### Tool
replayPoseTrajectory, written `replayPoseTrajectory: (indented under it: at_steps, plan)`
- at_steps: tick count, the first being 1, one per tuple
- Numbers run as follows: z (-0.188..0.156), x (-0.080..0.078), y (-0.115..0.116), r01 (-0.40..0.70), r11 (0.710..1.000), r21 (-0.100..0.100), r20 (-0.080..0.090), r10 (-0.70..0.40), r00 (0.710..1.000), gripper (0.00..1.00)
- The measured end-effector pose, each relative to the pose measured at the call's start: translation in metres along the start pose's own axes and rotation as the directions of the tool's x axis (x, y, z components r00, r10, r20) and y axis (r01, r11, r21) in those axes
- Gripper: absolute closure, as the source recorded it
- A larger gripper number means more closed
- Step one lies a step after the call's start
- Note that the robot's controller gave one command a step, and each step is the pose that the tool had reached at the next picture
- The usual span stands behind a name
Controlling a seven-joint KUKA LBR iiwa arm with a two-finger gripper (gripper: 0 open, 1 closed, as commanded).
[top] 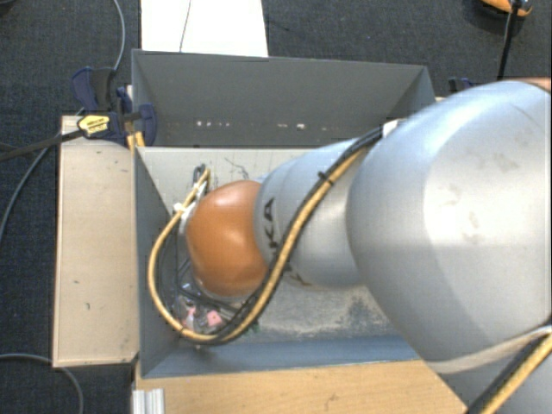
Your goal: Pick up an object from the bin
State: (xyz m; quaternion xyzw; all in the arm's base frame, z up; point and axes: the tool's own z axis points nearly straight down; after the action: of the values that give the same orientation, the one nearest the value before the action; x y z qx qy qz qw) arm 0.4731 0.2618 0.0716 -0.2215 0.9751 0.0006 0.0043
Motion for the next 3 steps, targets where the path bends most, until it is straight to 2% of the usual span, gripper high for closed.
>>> replayPoseTrajectory:
  at_steps: [1, 2, 3]
  plan:
    - [0.0, -0.001, -0.002, 0.064, 0.998, 0.0, 0.003, -0.064, 0.998, 1.0]
    - [-0.059, -0.002, 0.0, 0.0, 1.0, -0.001, 0.006, 0.001, 1.0, 1.0]
    - [-0.071, -0.003, -0.002, 0.062, 0.998, -0.001, 0.009, -0.062, 0.998, 1.0]
